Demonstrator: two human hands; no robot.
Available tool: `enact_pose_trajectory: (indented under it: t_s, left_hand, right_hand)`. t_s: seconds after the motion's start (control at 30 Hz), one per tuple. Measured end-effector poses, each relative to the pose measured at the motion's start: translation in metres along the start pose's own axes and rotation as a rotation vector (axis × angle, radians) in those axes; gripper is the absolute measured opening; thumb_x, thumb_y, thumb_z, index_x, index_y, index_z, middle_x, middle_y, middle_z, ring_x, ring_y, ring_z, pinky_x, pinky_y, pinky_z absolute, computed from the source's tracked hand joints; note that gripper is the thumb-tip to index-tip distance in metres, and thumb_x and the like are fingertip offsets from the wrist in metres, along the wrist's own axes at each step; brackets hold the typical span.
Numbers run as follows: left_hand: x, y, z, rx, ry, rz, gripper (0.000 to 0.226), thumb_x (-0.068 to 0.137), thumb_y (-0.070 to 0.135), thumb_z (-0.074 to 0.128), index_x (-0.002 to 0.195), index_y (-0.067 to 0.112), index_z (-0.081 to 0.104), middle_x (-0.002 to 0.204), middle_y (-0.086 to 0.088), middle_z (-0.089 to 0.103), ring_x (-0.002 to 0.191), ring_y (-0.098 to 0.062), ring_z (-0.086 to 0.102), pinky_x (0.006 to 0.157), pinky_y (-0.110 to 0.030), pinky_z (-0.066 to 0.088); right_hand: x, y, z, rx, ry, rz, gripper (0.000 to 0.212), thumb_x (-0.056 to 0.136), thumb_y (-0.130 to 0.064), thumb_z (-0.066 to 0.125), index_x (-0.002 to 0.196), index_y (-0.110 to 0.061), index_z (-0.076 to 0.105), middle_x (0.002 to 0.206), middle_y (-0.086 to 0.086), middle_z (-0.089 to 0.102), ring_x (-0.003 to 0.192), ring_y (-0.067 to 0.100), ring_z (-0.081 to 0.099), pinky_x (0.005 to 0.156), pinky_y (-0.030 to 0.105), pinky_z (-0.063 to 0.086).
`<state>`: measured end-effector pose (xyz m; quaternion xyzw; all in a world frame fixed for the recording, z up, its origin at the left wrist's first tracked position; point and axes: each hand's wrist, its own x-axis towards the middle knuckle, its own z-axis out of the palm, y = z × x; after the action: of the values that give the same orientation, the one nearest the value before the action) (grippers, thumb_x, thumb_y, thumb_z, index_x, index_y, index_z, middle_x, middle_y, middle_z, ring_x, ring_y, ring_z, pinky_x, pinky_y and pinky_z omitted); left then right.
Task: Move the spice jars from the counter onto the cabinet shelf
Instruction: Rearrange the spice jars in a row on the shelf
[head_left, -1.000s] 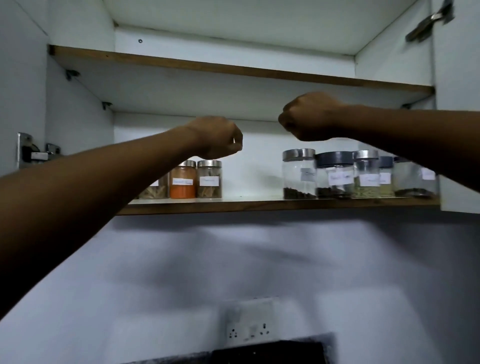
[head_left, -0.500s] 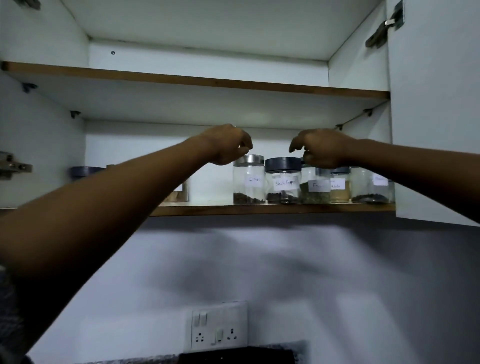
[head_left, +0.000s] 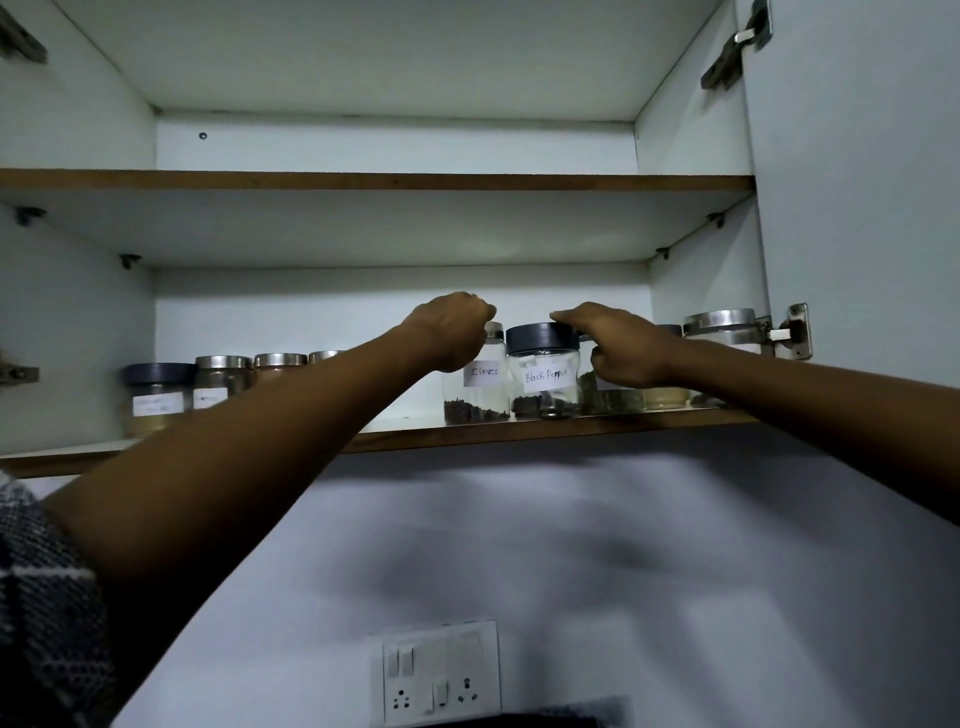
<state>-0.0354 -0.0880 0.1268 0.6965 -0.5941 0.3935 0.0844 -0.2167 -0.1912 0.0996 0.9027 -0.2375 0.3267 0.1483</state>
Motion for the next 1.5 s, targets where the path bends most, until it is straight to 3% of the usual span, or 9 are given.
enact_pose_trajectory:
  t_s: [0.07,0.2,0.43,0.53,0.8,1.0,1.17,1.27,1.5]
  left_hand:
    - [0.001,-0.002,0.004,0.006,-0.002,-0.031,0.024,0.097,0.008,0.039,0.112,0.003,0.056,0.119,-0.019,0.058,0.109,-0.036,0.054,0.086,-0.042,0.047]
    - [0.003,-0.006,0.008,-0.017,0.045,-0.063,0.03,0.093,0.004,0.043,0.117,0.006,0.06,0.122,-0.016,0.059,0.112,-0.036,0.055,0.091,-0.044,0.048]
    - [0.007,-0.014,0.011,-0.036,0.133,-0.037,0.024,0.089,0.004,0.046,0.102,0.006,0.065,0.109,-0.018,0.065,0.101,-0.038,0.058,0.081,-0.041,0.051]
    - [0.005,-0.022,0.013,-0.065,0.152,-0.032,0.026,0.089,0.003,0.045,0.104,0.008,0.067,0.11,-0.018,0.065,0.102,-0.037,0.058,0.081,-0.04,0.051]
    - [-0.004,-0.055,0.02,-0.147,0.148,-0.028,0.035,0.092,0.002,0.046,0.118,0.016,0.065,0.118,-0.012,0.066,0.109,-0.034,0.058,0.087,-0.04,0.049]
    - [-0.009,-0.082,0.03,-0.178,0.132,-0.02,0.041,0.089,-0.005,0.043,0.117,0.014,0.066,0.115,-0.01,0.068,0.105,-0.033,0.058,0.082,-0.035,0.045]
    - [-0.005,-0.105,0.049,-0.209,0.107,-0.051,0.039,0.089,-0.007,0.042,0.116,0.009,0.065,0.116,-0.01,0.067,0.108,-0.034,0.057,0.076,-0.031,0.038]
    - [-0.001,-0.116,0.06,-0.232,0.083,-0.08,0.045,0.09,-0.007,0.04,0.125,0.011,0.061,0.117,-0.01,0.066,0.11,-0.033,0.056,0.085,-0.032,0.041]
    - [0.012,-0.14,0.088,-0.262,0.022,-0.134,0.05,0.093,-0.009,0.037,0.136,0.012,0.05,0.135,-0.009,0.056,0.123,-0.029,0.05,0.097,-0.032,0.039]
  right_hand:
    - [0.002,-0.001,0.003,0.014,0.01,0.0,0.068,0.078,0.01,0.046,0.142,-0.009,0.034,0.139,0.013,0.042,0.129,0.029,0.039,0.104,0.044,0.037]
    - [0.005,-0.004,0.004,0.032,0.046,0.004,0.066,0.075,0.011,0.046,0.138,-0.008,0.041,0.133,0.014,0.045,0.124,0.028,0.043,0.1,0.035,0.037]
    - [0.013,-0.01,0.006,0.051,0.052,0.014,0.063,0.076,0.011,0.046,0.136,-0.009,0.046,0.132,0.013,0.048,0.121,0.028,0.045,0.096,0.032,0.039]
    - [0.02,-0.013,0.008,0.049,0.055,0.023,0.064,0.076,0.011,0.045,0.135,-0.011,0.047,0.133,0.01,0.049,0.122,0.026,0.046,0.087,0.026,0.036]
    - [0.043,-0.028,0.023,0.068,0.069,-0.015,0.062,0.073,0.012,0.044,0.131,-0.01,0.051,0.127,0.012,0.053,0.116,0.028,0.049,0.095,0.037,0.042]
    - [0.064,-0.042,0.038,0.064,0.084,-0.045,0.059,0.075,0.011,0.044,0.128,-0.012,0.054,0.122,0.011,0.055,0.109,0.027,0.05,0.083,0.027,0.035]
    - [0.079,-0.054,0.053,0.061,0.066,-0.059,0.055,0.074,0.011,0.044,0.125,-0.008,0.055,0.122,0.015,0.054,0.114,0.031,0.049,0.095,0.039,0.041]
    - [0.091,-0.06,0.064,0.052,0.048,-0.048,0.05,0.075,0.01,0.045,0.121,-0.005,0.056,0.119,0.017,0.054,0.111,0.033,0.05,0.093,0.04,0.041]
    - [0.127,-0.067,0.094,0.05,0.048,-0.04,0.038,0.077,0.008,0.047,0.112,-0.003,0.058,0.113,0.017,0.054,0.105,0.033,0.051,0.079,0.03,0.035]
